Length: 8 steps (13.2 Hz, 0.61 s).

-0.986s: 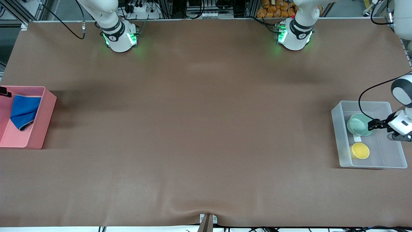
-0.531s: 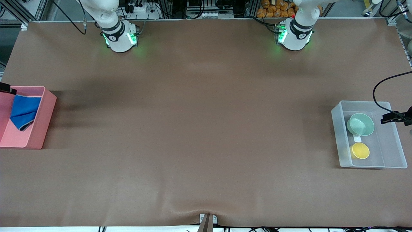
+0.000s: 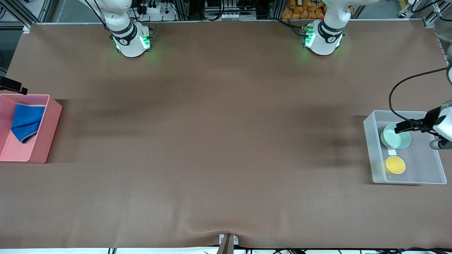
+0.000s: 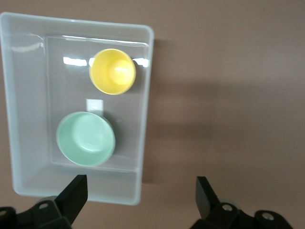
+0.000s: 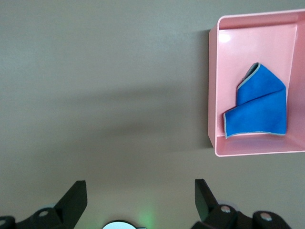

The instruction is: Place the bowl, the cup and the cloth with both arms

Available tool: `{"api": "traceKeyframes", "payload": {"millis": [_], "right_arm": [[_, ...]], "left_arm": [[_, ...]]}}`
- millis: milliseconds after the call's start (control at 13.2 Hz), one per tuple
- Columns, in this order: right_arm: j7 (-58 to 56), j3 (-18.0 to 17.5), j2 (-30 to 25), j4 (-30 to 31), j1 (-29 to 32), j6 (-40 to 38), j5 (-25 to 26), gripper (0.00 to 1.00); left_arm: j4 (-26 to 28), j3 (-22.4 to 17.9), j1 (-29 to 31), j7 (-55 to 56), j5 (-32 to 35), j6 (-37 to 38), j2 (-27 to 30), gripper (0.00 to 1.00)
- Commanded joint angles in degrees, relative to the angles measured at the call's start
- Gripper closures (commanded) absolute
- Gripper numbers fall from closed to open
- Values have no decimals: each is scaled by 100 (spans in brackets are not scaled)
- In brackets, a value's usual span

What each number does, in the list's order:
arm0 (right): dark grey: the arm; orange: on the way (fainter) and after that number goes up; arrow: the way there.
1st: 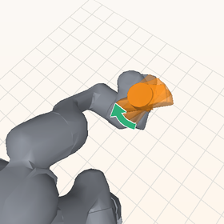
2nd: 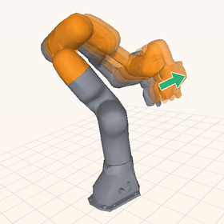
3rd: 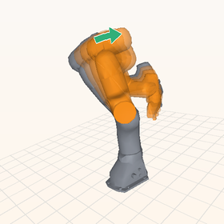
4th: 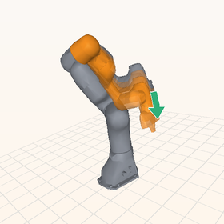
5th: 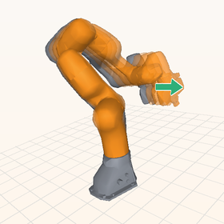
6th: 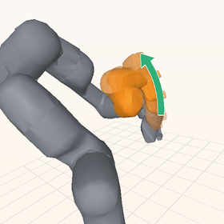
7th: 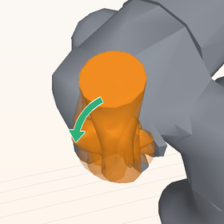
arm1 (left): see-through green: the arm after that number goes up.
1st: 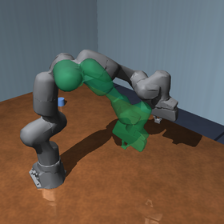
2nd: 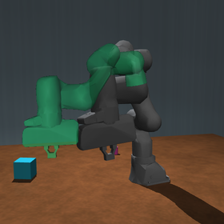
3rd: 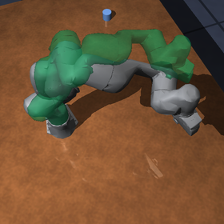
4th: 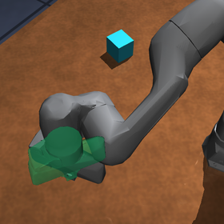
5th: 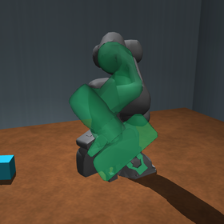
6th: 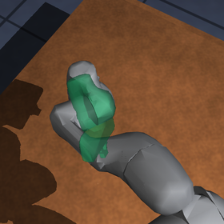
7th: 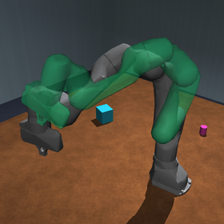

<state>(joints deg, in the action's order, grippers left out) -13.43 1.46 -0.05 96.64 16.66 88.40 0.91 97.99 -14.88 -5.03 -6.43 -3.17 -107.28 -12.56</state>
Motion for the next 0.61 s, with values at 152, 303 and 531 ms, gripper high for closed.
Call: {"api": "traceKeyframes", "payload": {"millis": [152,303,531], "right_arm": [[804,13,-740,101,-215,-524,-530,0],[1271,-249,-908,109,-303,-718,-531,0],[1238,-444,-1145,-13,-444,-1139,-321,0]], "left_arm": [[88,301,-227,528,-17,811,998,0],[289,468,-183,511,123,1042,1622,0],[388,522,-157,432,150,1341,2047,0]]}}
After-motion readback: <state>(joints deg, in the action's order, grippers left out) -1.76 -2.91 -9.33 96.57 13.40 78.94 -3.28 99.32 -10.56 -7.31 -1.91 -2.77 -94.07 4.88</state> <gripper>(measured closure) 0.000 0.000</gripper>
